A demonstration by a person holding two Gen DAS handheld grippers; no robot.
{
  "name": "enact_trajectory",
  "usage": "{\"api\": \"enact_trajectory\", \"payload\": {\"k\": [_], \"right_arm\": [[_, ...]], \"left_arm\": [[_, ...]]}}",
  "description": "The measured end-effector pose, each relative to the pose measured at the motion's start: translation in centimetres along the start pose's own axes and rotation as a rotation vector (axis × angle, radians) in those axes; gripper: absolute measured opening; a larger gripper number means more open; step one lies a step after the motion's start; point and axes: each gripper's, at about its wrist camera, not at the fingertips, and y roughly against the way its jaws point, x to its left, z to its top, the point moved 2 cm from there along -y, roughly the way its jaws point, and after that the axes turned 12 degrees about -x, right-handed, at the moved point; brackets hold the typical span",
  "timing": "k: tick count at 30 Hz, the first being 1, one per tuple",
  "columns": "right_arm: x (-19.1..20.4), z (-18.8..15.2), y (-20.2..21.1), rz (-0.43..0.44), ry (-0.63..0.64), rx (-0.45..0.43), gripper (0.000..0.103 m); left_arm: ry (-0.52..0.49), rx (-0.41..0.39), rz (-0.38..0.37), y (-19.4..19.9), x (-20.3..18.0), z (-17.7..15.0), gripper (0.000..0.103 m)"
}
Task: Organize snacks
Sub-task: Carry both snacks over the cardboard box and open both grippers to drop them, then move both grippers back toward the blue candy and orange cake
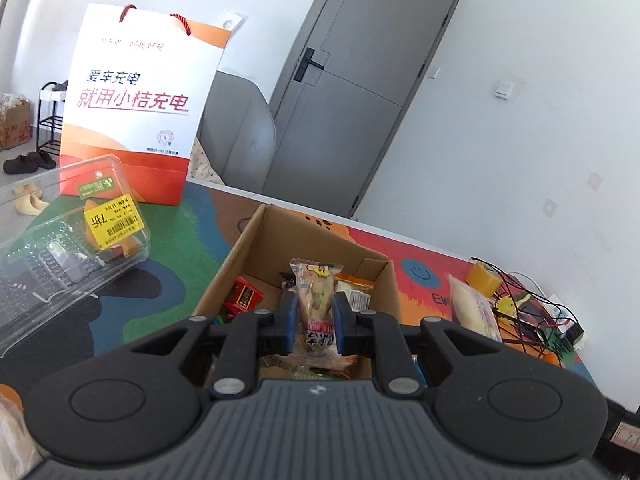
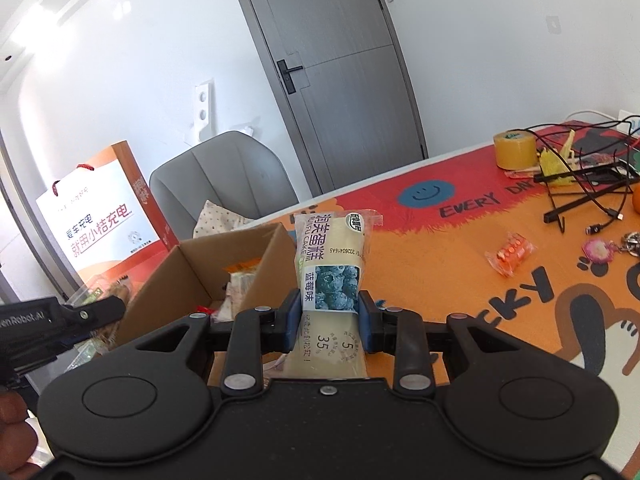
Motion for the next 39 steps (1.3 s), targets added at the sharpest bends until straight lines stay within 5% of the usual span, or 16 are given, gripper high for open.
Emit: {"api": "enact_trajectory", "payload": {"k": [6, 29, 30, 33, 39], "right_arm": [[2.0, 0.9, -0.2, 0.024, 0.022, -0.020, 0.030], [10.6, 0.0, -5.2, 0.185, 0.098, 0.040, 0.031], [10.9, -0.1, -5.3, 0.200, 0.107, 0.038, 0.034], [11.4, -0.2, -5.0, 0.211, 0.131, 0.027, 0.065], [10.2, 0.1, -4.1, 0.180, 0.128, 0.020, 0.074]], "left_arm": [[0.027, -0.006, 0.031, 0.0, 1.5, 0.1, 0.043], [0.037, 0.003, 0.150, -0.4, 7.2, 1.5, 0.073], [0.037, 0.006, 0.155, -0.5, 7.3, 1.4, 0.076], [0.025, 0.011, 0.168, -0.6, 7.3, 1.4, 0.080], [-0.003, 0.004, 0.152, -0.5, 6.4, 1.2, 0.088]]}}
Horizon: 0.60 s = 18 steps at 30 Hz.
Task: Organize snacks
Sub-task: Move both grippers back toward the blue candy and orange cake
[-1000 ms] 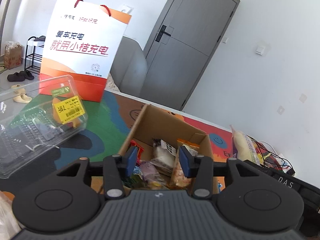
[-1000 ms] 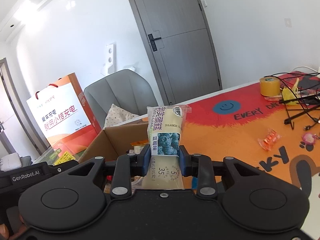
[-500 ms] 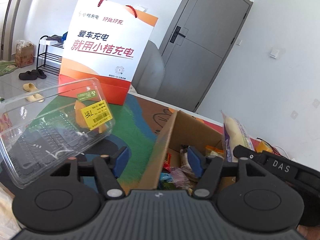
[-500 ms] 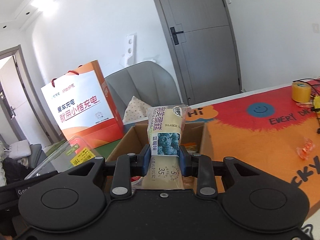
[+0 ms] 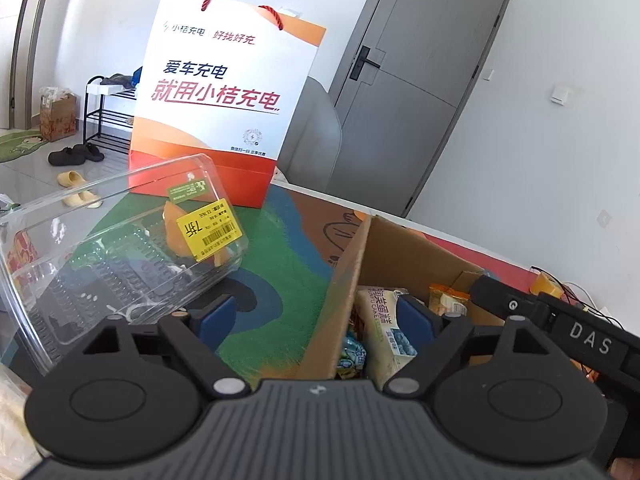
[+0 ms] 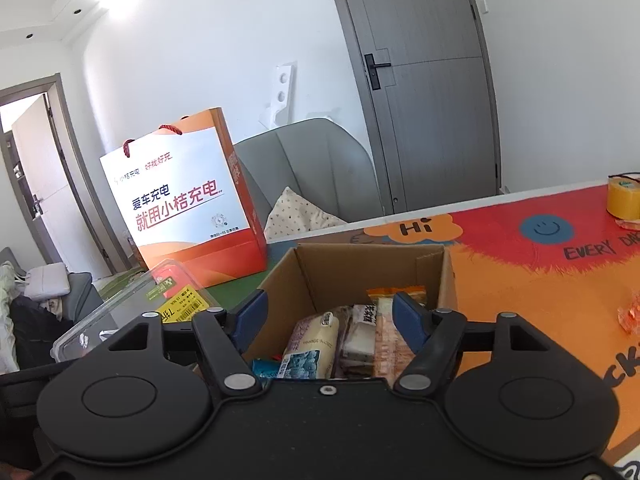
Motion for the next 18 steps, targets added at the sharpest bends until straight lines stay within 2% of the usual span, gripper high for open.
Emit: {"api": "enact_trajectory", "payload": {"k": [8, 10, 13, 18], "right_arm": [[-2.1, 0.1, 1.9, -0.043, -0.015, -0.014, 0.090], [-2.7, 0.1, 2.6, -0.060, -0.008, -0.022, 0.098], [-3.7, 0.1, 3.7, -0.087, -0.004, -0.034, 0.102], [-6.1, 0.1, 5.2, -0.130, -0.031, -0.041, 0.103]], "left_arm": [[-0.033, -0.009, -0.015, 0.4, -2.0, -0.2, 0.094], [-0.045, -0.009, -0.026, 0.4, -2.8, -0.2, 0.094], [-0.065, -0.018, -0.042, 0.6, -4.1, -0.2, 0.095], [-0.101, -0.014, -0.083, 0.9, -6.1, -0.5, 0.096]]}}
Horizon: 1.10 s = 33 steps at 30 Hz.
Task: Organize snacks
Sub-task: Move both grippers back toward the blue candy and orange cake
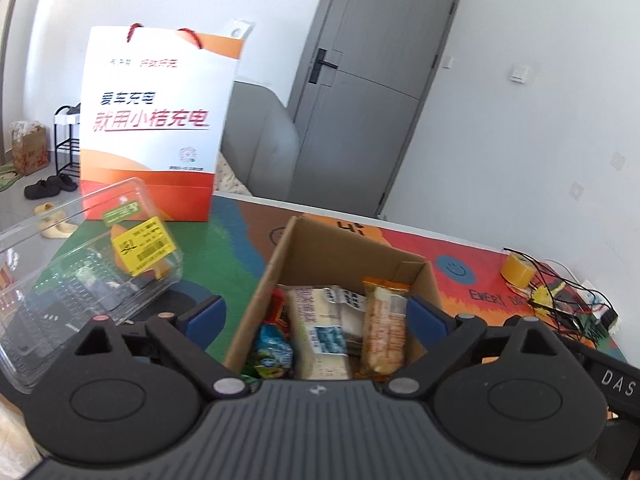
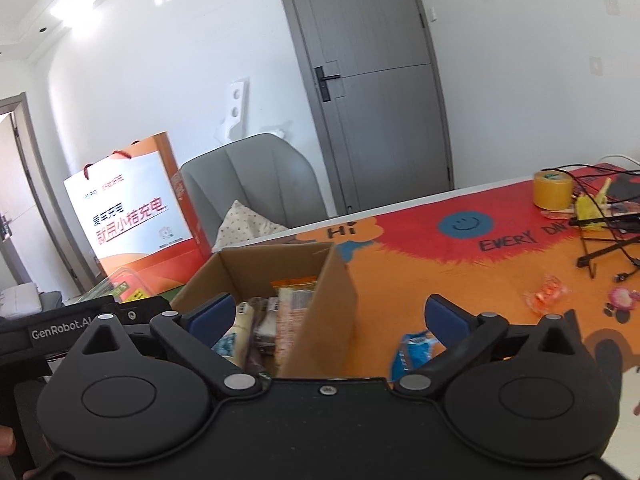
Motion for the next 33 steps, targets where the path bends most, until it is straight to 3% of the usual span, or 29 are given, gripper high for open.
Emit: {"api": "enact_trajectory", "payload": {"k": [13, 33], "right_arm": [[-5.9, -0.8, 2.9, -0.088, -0.079, -0.008, 0.103], [-13.2, -1.4, 6.0, -0.184, -0.196, -0.029, 0.103]], "left_arm": [[-0.062, 0.038, -0.139, 0.0, -5.1, -1.1, 0.096], [-0.156, 0.060, -0.240, -0.4, -12.3, -3.2, 0.091]]}}
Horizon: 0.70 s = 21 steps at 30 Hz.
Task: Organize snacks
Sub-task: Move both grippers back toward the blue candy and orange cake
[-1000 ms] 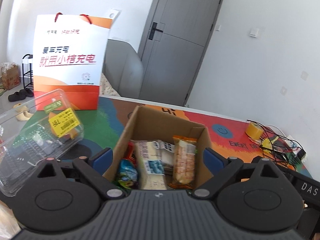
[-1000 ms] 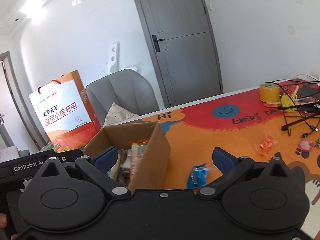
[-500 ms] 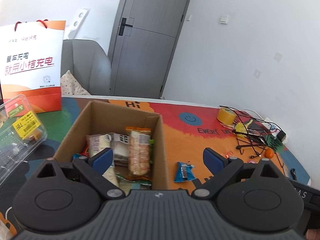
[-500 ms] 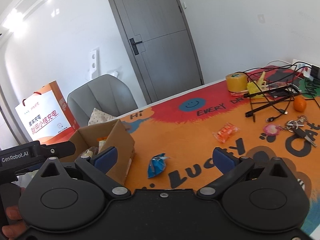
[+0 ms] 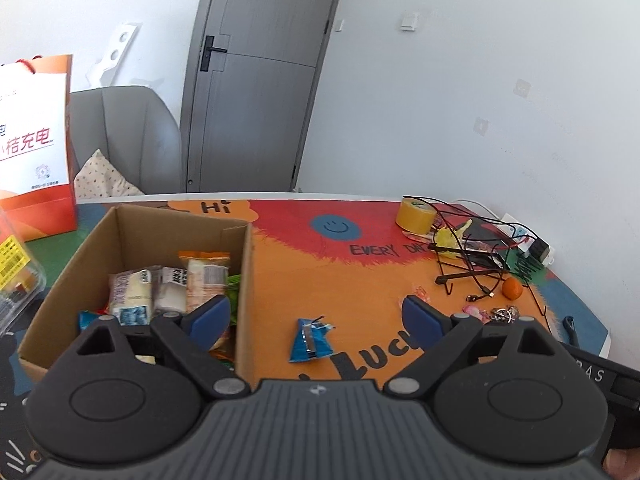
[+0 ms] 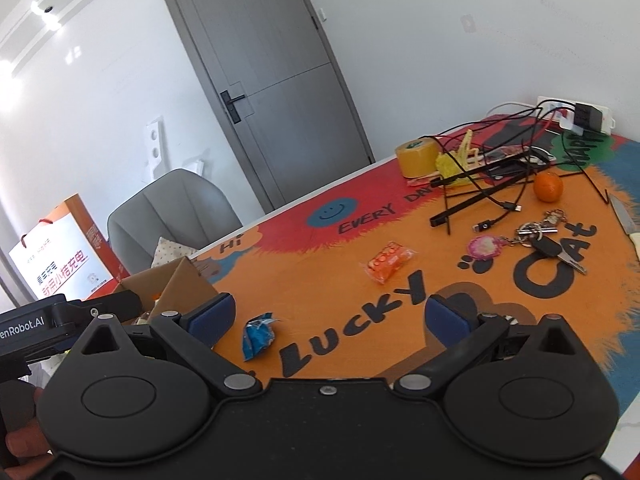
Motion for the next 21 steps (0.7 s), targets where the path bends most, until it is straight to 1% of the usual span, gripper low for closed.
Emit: {"api": "enact_trajectory", "payload": {"k": [5, 7, 11, 15, 21], "right_arm": [[-1.8, 0.0, 0.0, -0.021, -0.034, 0.000, 0.101], [-2.4, -0.1, -0.2, -0.027, -0.048, 0.004, 0.098], [-3.5, -0.2, -0.5, -0.034, -0.063, 0.010, 0.096], [-4.6, -0.6, -0.9, -0.043, -0.085, 0.016, 0.093], [-5.7, -1.3, -1.9, -0.046, -0.108, 0.036, 0.089]], "left_arm": [[-0.024, 0.032, -0.013, -1.3, -1.7, -0.8, 0.085], [-0.035, 0.041, -0.014, -1.8, -2.2, -1.2, 0.084], [-0.057, 0.049, 0.002, -2.8, -3.2, -2.0, 0.082], [-0.069, 0.075, -0.001, -3.9, -3.9, -2.8, 0.075], [-0.093, 0.107, 0.023, -5.8, -4.3, -3.8, 0.072]]}}
